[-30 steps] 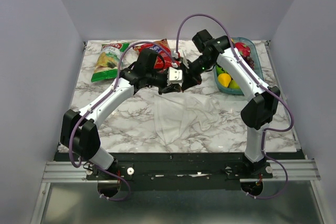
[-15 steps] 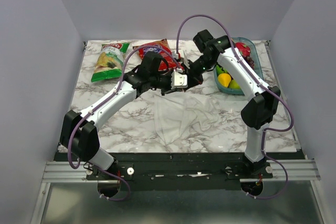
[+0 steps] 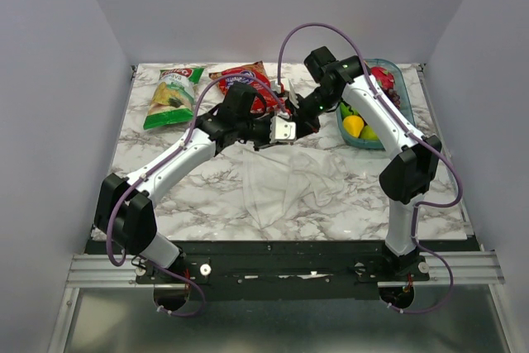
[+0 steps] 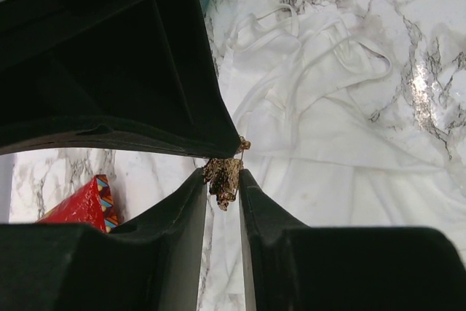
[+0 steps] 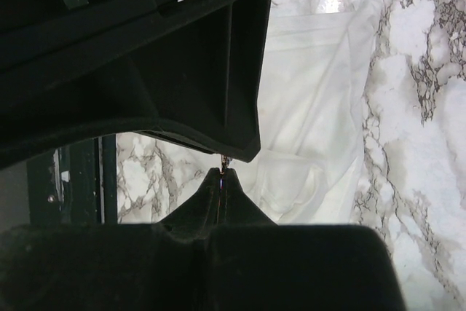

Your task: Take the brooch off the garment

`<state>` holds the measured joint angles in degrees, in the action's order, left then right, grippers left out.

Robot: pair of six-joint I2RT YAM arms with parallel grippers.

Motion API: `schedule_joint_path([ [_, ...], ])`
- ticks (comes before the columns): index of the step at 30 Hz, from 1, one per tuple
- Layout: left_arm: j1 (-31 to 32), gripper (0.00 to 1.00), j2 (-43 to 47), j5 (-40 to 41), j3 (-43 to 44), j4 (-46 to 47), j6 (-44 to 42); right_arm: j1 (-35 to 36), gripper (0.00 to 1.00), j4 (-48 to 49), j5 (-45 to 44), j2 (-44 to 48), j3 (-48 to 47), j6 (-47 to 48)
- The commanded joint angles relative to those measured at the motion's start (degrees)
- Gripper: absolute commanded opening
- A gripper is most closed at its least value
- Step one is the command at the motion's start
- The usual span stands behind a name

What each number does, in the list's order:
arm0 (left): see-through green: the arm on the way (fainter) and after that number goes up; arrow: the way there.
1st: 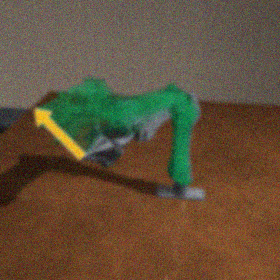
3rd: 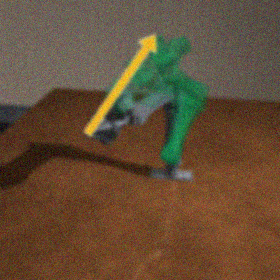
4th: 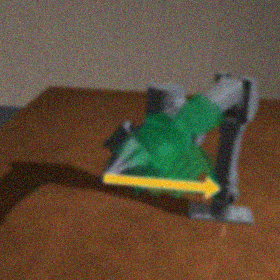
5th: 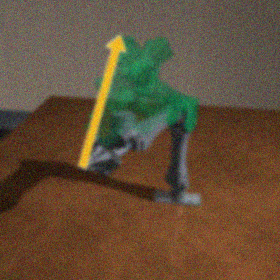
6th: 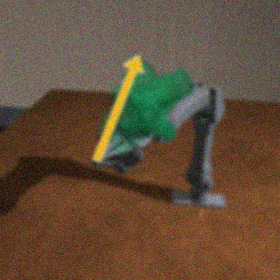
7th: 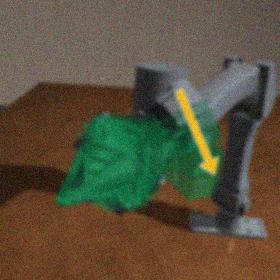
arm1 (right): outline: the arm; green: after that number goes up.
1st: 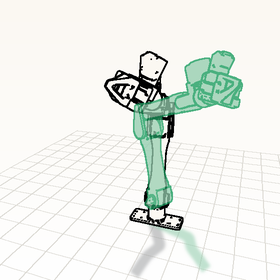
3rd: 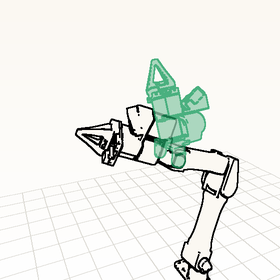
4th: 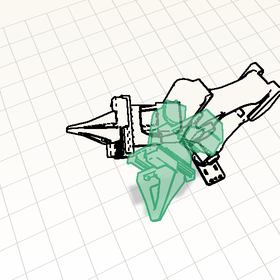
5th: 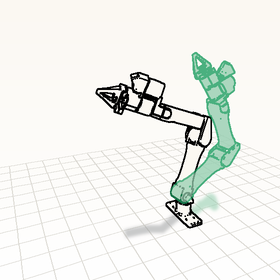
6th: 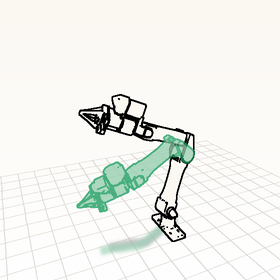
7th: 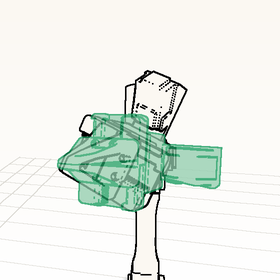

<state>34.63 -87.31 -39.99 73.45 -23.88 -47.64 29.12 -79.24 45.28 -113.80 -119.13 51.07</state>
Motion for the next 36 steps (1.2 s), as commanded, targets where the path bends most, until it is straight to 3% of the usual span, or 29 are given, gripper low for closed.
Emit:
schedule_joint_path([
  [1,0.52,0.33,-0.50,3.42,-2.43,-6.27,-1.32,0.06,0.00,-7.24,4.03,1.12,-2.07,-0.97],
  [10,0.35,0.45,0.91,1.41,-2.70,-6.62,0.26,0.06,0.00,-6.28,2.98,0.33,-1.81,-2.20],
  [18,-4.04,0.59,11.36,-1.67,-7.87,-7.67,6.32,-0.03,0.00,-3.99,-0.71,0.15,1.00,-3.34],
  [28,-8.00,0.60,15.15,3.16,-21.15,-0.57,21.17,-3.10,0.00,1.89,-9.41,5.15,9.26,-7.02],
  [36,-7.48,0.53,3.03,1.14,-19.32,8.67,27.60,-15.22,0.01,11.55,-12.31,18.69,19.27,-14.24],
])
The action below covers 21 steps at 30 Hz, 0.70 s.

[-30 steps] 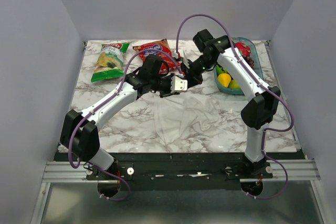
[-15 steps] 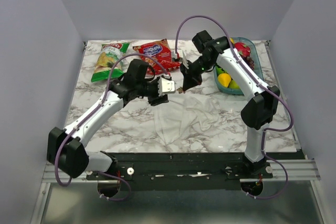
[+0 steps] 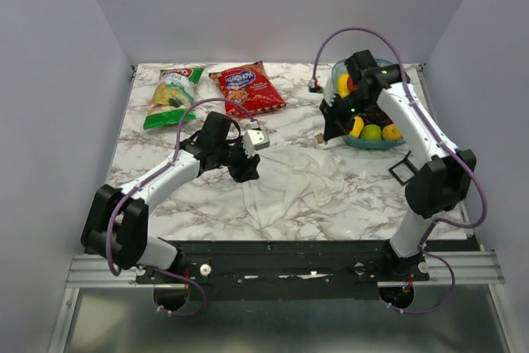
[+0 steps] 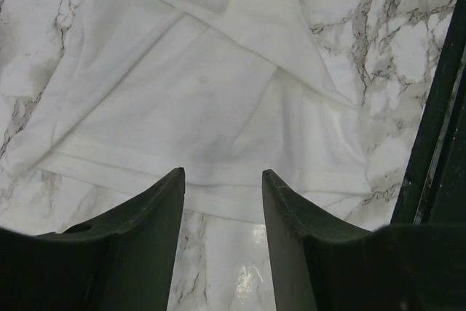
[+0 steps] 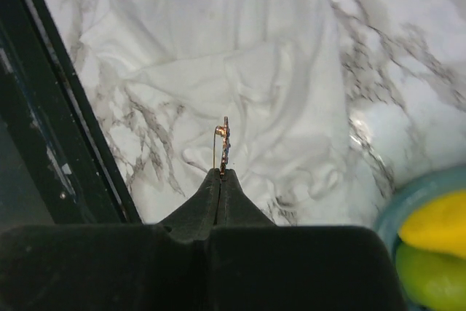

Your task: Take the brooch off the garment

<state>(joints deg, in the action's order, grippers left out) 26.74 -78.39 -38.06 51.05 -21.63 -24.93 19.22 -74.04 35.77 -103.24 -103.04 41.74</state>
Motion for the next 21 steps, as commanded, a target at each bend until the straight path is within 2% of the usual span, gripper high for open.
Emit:
schedule_joint_path([
  [1,0.59,0.52,-7.12,-0.61,3.79,6.25,4.54,-6.03,0.00,8.28,-3.51,10.32,6.51,-5.87],
  [3,0.94,0.50,-11.06,0.27,6.07,4.76,3.40,-7.88,0.00,15.80,-6.13,17.58,12.31,-5.97],
  [4,0.94,0.49,-12.56,0.44,6.95,3.88,3.13,-8.23,0.00,18.81,-7.80,20.07,18.69,-6.31],
  [7,0.94,0.47,-18.19,2.20,10.64,0.45,2.43,-9.03,0.00,27.88,-14.22,27.01,26.73,-4.48],
  [9,1.03,0.47,-22.04,4.21,13.19,-1.39,1.64,-10.69,0.00,29.56,-16.95,28.53,31.05,-3.86],
  [14,-0.02,0.47,-25.58,9.05,14.70,-5.62,-1.26,-17.28,0.00,28.95,-17.57,29.94,35.80,-5.00],
  [21,-5.64,0.47,-24.28,14.77,13.04,-10.01,-2.67,-25.98,0.01,28.95,-23.11,29.94,44.24,4.92],
])
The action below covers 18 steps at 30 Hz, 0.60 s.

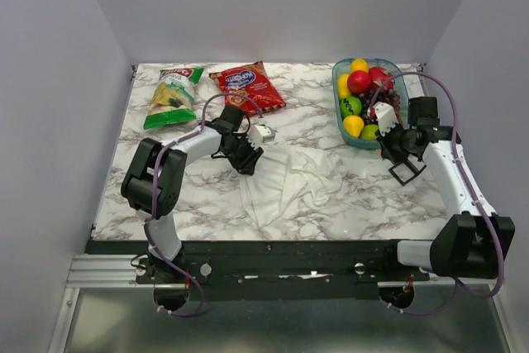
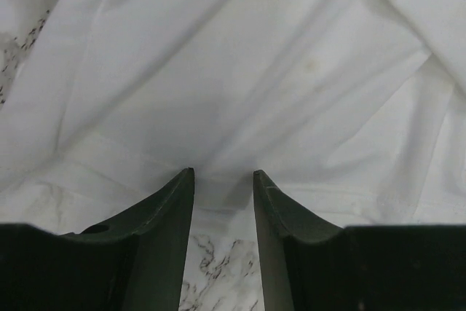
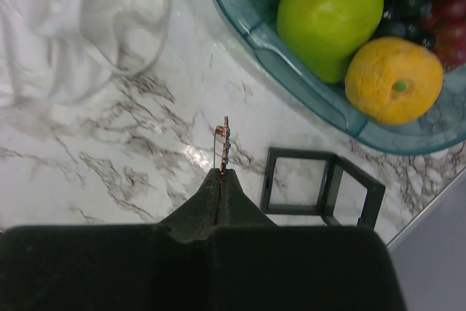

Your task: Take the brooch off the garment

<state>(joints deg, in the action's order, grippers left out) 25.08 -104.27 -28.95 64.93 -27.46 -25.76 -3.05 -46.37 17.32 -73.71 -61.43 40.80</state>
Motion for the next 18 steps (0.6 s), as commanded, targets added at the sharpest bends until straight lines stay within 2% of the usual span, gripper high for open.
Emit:
schedule_joint_path([
  [1,-5.81,0.47,2.05,6.35,-1.29,-4.70,-2.19,-4.50,0.00,1.54,-6.32,-0.11,3.59,8.40],
  [7,-10.58,0.47,4.95,8.39,-2.26,-6.81,-5.00,-9.16,0.00,5.32,-11.25,-4.94,5.53,12.99],
  [11,-10.85,0.48,9.78,-2.76,-1.56,-6.73,-5.54,-9.96,0.00,8.04,-13.01,-7.32,6.49,16.50],
  [12,-10.67,0.51,11.53,-6.17,-1.56,-5.86,-4.66,-9.87,0.00,10.22,-13.54,-7.50,7.80,17.38],
  [14,-10.06,0.55,12.59,-6.47,-1.38,-2.61,-0.46,-9.87,0.00,12.96,-16.08,-8.11,9.39,20.36],
  [15,-9.79,0.70,12.86,-6.38,-0.86,-1.99,0.78,-9.87,0.00,15.84,-16.96,-8.29,10.70,21.42],
  [16,-9.70,0.76,12.86,-6.82,-0.59,-1.46,1.49,-9.87,0.00,17.44,-19.15,-8.46,11.41,22.91],
  [18,-9.70,0.77,12.86,-7.08,-0.07,-1.54,2.29,-9.96,0.00,20.08,-20.31,-8.99,12.29,24.50],
])
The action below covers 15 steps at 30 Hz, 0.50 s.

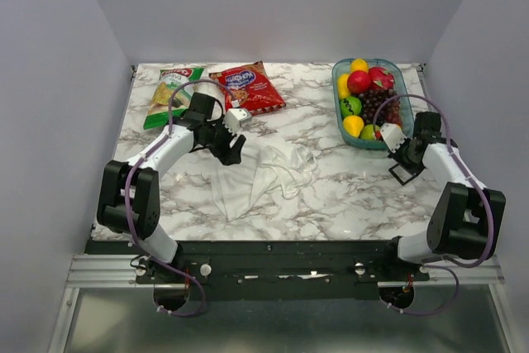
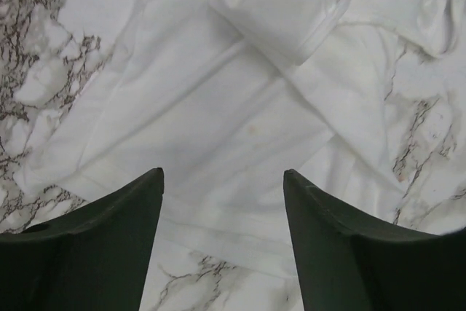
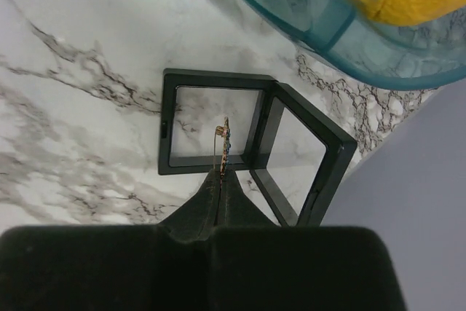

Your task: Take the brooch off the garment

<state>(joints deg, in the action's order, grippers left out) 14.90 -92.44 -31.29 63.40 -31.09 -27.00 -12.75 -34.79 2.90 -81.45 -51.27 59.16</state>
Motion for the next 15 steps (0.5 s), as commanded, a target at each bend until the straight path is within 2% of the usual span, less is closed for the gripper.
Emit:
schedule_joint_path([
  [1,0.49,0.77,1.04,-4.83,1.47,1.83,3.36,-0.25,0.00,9.20,-6.49,-1.43,2.66,7.02],
  [15,0.49,0.75,0.07,-4.22,1.11,0.95,3.89,-0.25,0.00,12.02,-7.12,-6.61,1.25,5.27],
])
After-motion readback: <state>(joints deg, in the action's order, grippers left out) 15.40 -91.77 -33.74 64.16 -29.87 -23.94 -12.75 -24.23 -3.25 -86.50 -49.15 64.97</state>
